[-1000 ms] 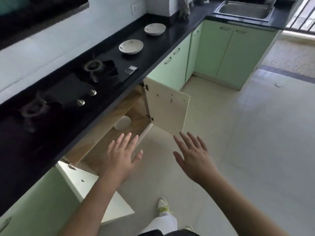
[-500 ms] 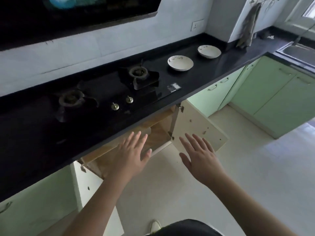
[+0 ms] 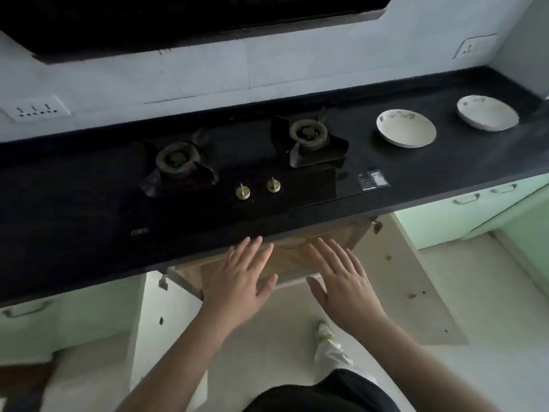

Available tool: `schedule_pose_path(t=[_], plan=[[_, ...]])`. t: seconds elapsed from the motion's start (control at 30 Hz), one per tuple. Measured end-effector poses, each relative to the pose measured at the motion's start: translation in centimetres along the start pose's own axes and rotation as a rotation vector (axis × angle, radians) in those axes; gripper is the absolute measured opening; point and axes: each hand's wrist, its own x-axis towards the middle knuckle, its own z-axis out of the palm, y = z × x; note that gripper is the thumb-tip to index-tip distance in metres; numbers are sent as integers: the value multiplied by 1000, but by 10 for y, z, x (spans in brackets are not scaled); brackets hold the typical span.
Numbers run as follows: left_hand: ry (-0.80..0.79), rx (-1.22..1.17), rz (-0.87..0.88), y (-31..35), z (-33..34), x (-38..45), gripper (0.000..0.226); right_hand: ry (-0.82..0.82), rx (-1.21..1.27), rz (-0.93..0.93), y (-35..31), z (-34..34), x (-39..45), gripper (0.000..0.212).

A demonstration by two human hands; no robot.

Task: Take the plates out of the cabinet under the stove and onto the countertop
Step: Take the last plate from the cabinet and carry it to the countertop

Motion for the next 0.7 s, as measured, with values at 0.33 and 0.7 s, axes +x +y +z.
schedule_pose_path(t=[0.33, 0.7], plan=[[-39, -31, -195, 53, 24, 64, 65, -160, 87, -252, 91, 21, 70, 63], [-94, -51, -234, 52, 109, 61, 62, -269, 113, -291, 97, 100, 83, 62]])
